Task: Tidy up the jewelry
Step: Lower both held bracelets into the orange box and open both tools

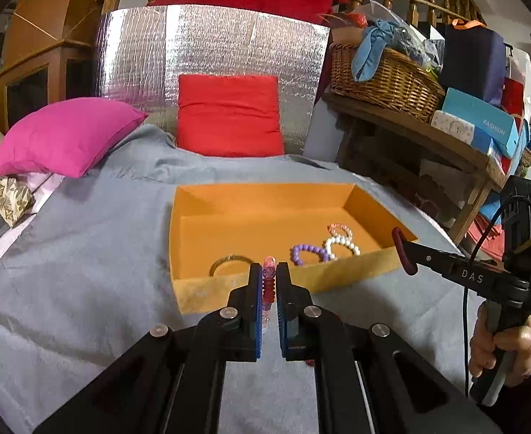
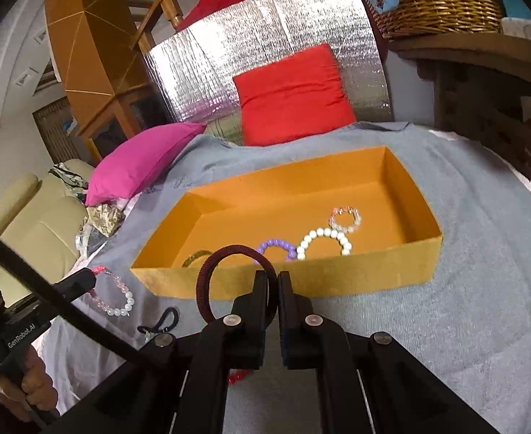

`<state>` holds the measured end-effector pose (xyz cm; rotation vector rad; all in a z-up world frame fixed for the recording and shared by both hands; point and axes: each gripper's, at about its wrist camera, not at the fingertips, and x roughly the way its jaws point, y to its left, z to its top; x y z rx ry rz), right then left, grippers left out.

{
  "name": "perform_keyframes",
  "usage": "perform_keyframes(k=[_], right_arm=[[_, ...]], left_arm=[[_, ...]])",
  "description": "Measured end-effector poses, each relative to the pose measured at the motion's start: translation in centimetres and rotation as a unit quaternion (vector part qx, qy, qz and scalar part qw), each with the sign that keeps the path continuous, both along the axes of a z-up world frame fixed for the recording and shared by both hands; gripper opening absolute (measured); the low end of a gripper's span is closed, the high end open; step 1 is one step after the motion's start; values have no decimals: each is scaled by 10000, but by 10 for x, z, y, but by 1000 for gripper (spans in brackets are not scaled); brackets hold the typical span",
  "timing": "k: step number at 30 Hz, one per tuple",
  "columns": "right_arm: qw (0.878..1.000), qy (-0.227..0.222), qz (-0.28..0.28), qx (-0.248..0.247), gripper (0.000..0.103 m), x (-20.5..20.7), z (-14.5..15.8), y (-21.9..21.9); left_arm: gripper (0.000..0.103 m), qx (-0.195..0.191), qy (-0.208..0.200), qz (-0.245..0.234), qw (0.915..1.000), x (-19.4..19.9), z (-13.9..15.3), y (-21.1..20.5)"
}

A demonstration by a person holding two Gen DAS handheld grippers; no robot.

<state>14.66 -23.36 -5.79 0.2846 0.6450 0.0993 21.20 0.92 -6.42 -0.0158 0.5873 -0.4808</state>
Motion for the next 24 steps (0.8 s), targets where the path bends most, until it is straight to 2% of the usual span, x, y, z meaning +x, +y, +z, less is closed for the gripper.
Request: perform_keyframes(k=[6,11,14,18,24], right_arm=[[9998,-203,-54,59,6,18,11,-2],[9996,-210,-23,204,6,41,15,-1],[9997,-192,12,143,6,62,17,4],[10000,-42,2,79,6,95,17,7],[9987,515,-25,27,6,143,0,5]], left_arm=[[7,-21,-234,22,9997,14,16,-10],[7,-16,-297,-5,9996,40,29,-26],[7,32,-241,54,9997,63,31,-37],[7,-121,0,98,9999,98,26,-48],[7,-136,346,47,9993,134,12,-64]])
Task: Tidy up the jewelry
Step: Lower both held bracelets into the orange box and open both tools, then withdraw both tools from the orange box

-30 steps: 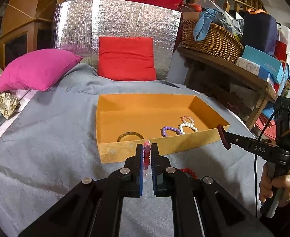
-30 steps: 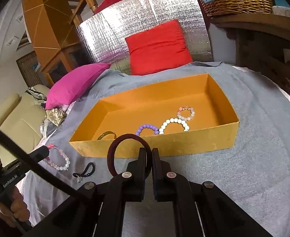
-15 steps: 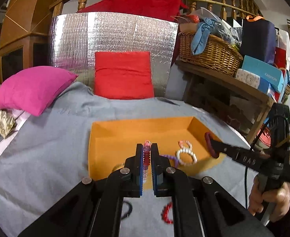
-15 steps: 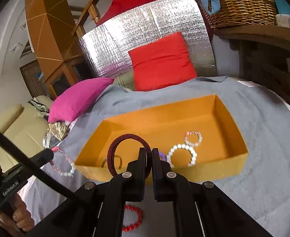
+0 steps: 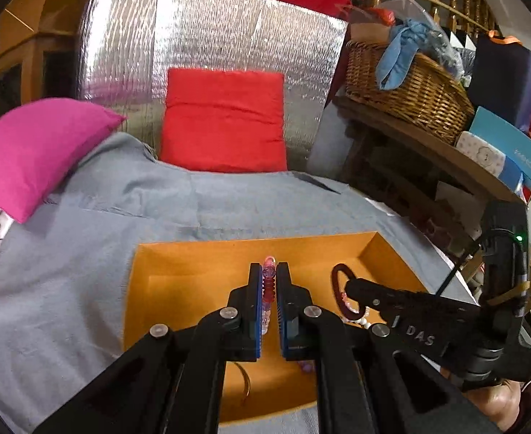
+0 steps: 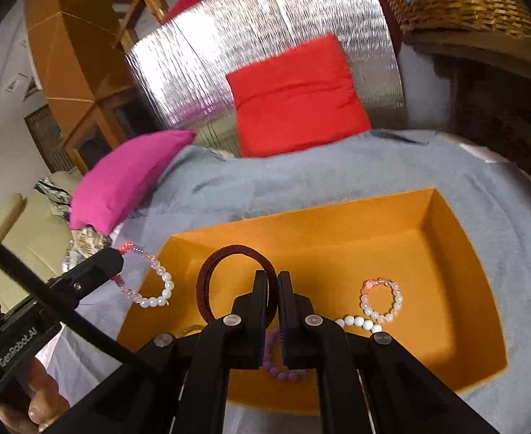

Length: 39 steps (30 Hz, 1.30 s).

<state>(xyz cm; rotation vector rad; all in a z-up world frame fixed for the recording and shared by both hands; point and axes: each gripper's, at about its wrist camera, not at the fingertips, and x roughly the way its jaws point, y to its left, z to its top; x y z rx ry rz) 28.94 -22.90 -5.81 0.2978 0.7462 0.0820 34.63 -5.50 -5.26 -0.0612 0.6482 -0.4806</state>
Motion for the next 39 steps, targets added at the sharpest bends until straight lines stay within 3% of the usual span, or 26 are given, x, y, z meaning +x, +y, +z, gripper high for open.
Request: perform_keyframes(k=[5,10,22,23,26,27,31,35,39], right_arm=[[9988,483,-57,-96,6,28,-18,-3],[9954,940,-125,-137,6,47,-38,-8],[9925,1136,-340,-288,9,61,-52,-10],[9926,1130,-354,-283,9,62,-52,-10],[9932,1097,-374,-117,14,60,-52,-14],[9936,1050,-409,-79,21,58,-51,-16],[9950,869,-495,-61,23,48,-43,-22],[9966,631,-532,-59,23,30,-23,-26],[9979,358,-520,146,23,-1,0,-27]], left_arm=[[7,-84,369,24,9993,25,-19,-5],[7,123,726,59,9973,43,-45,-12],[8,635,1285,181,9895,57,-78,-19],[10,655,1293,186,9893,57,-78,-19],[34,701,1195,283,9900,54,-71,-16],[40,752,1092,323,9906,51,-65,-15],[43,954,827,480,9908,39,-45,-9],[62,1116,548,795,9890,20,-20,8],[69,1161,312,1244,9849,-12,0,33]])
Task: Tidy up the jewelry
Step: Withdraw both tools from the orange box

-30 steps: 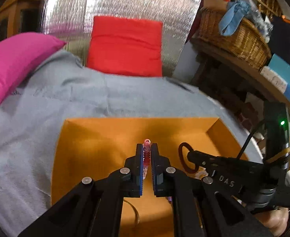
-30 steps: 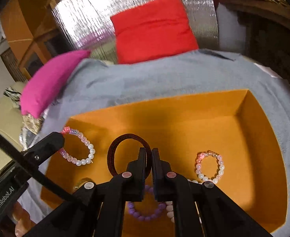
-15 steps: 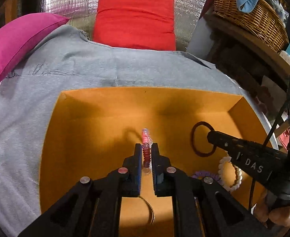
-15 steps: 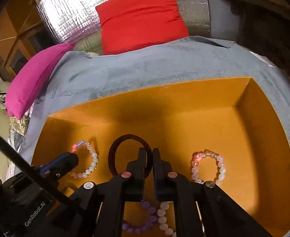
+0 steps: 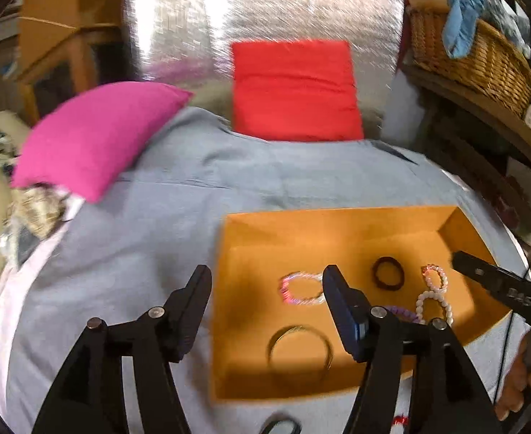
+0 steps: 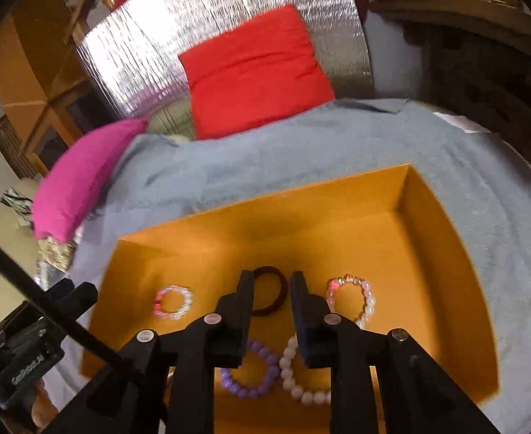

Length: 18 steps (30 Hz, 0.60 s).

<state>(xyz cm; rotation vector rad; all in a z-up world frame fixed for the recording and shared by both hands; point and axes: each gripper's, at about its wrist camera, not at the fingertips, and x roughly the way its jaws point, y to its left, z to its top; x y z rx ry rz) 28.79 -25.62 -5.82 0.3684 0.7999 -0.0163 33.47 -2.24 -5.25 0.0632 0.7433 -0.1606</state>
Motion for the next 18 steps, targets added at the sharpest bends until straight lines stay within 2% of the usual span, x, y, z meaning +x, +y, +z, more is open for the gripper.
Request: perform_keyframes(k=[2,4,7,10,13,16,18], right_arm=[[9999,-102,5,53,23,-18,7,2],[9998,-152,74,75,23,-40,14,4],[9997,-206,122,32,23,-73,17,6],[9998,-144,139,94,23,-107,9,5],[9998,114,80,172,23,-133,-6,1],[9989,366,90,294,23,-150,-23,0],[9982,472,151,329,23,-154,-31,0]], left_arm=[[75,-60,-65,190,9998,-22,2,14],[75,35,-40,219,9997,-39,4,20],[76,276,-233,253,9990,-73,4,29],[79,436,-292,236,9983,-108,-10,40],[79,527,-45,305,9981,-133,-37,53],[79,572,449,199,9972,-136,-61,58],[79,670,412,198,9967,-133,-62,59]])
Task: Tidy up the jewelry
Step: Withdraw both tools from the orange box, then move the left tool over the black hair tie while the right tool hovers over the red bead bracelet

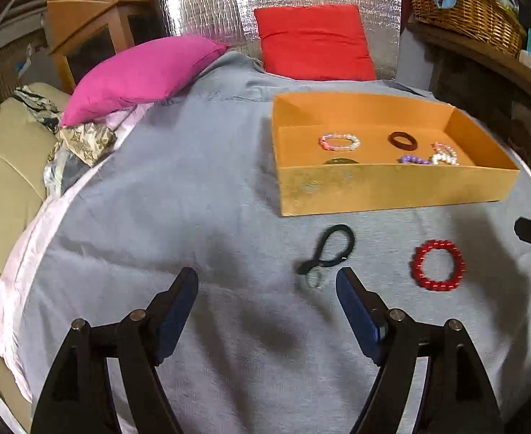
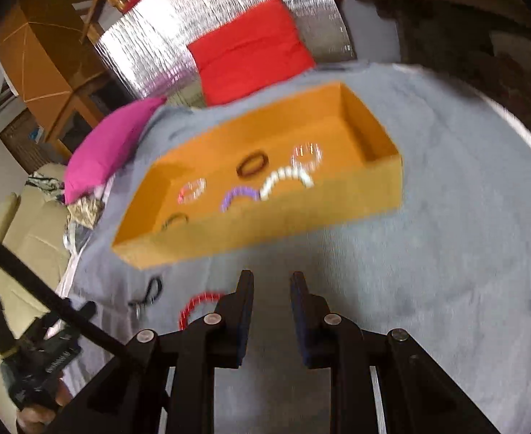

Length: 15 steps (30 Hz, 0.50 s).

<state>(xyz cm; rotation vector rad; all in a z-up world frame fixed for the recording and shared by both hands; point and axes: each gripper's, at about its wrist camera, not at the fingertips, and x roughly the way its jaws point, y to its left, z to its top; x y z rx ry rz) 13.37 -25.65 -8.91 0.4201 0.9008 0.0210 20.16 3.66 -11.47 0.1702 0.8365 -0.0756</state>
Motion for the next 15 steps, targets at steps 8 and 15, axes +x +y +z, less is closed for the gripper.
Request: perform_keyframes(k=[8,15], right_arm=[[9973,453,562,163,23,25,-32,28],[9939,643,885,117,23,37,-41,51]], left_arm=[[79,69,107,-203,9997,25,-8,3],[79,123,198,-425,9988,22,-15,-8]])
